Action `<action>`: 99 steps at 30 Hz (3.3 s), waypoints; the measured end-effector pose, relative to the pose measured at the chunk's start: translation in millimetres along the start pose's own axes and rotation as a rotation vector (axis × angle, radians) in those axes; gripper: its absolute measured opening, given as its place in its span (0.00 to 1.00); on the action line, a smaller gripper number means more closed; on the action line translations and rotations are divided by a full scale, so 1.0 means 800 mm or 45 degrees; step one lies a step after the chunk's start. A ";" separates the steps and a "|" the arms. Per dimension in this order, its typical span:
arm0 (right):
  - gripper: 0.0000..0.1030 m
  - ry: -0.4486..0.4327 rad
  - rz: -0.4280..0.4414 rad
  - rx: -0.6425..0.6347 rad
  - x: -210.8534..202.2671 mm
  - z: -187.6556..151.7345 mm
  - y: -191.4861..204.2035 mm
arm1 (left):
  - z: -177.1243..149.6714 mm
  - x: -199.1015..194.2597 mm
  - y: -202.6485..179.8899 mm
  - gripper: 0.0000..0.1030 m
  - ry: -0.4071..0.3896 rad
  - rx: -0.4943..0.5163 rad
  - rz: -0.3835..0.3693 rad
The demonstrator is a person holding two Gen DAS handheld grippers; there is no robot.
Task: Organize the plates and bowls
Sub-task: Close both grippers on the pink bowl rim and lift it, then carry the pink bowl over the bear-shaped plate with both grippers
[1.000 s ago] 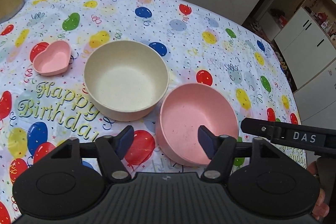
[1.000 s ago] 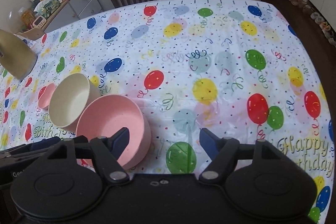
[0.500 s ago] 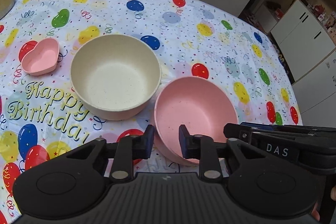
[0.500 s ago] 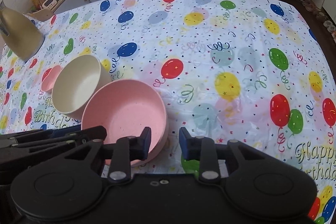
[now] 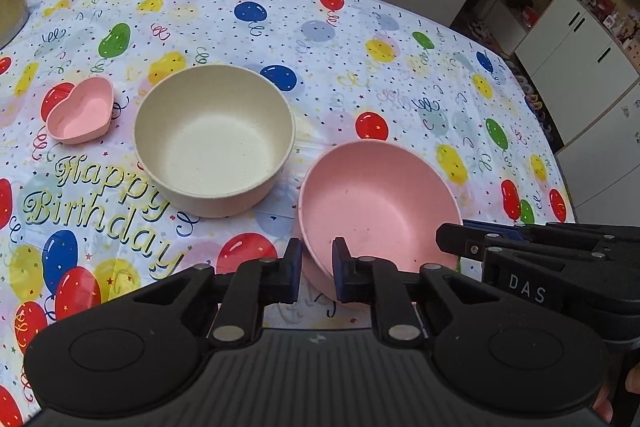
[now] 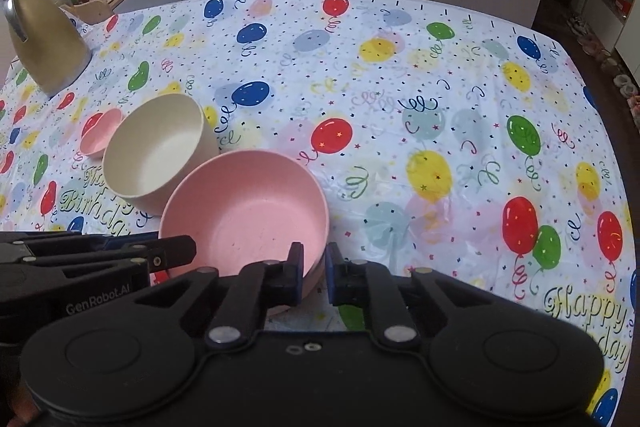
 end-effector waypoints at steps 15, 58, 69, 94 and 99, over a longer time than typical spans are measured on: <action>0.10 -0.123 0.058 -0.058 -0.090 -0.025 0.009 | -0.036 -0.087 -0.028 0.15 -0.115 0.009 0.053; 0.10 0.049 0.341 -0.468 -0.098 -0.113 0.222 | -0.167 -0.193 0.152 0.15 -0.112 -0.248 0.321; 0.10 0.194 0.318 -0.458 -0.037 -0.118 0.248 | -0.174 -0.149 0.196 0.15 0.005 -0.278 0.329; 0.11 0.250 0.323 -0.418 -0.015 -0.112 0.255 | -0.174 -0.136 0.216 0.16 0.042 -0.290 0.320; 0.12 0.230 0.362 -0.413 -0.028 -0.111 0.250 | -0.176 -0.148 0.213 0.18 0.013 -0.315 0.323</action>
Point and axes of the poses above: each gripper's, at about its wrist camera, not at the fingertips, and x roughly the way its jaws point, y to its left, z to its top, the point moved 5 cm from there along x, roughly the way its jaws point, and after that the axes turned 5 degrees about y, right-handed, at the moved point
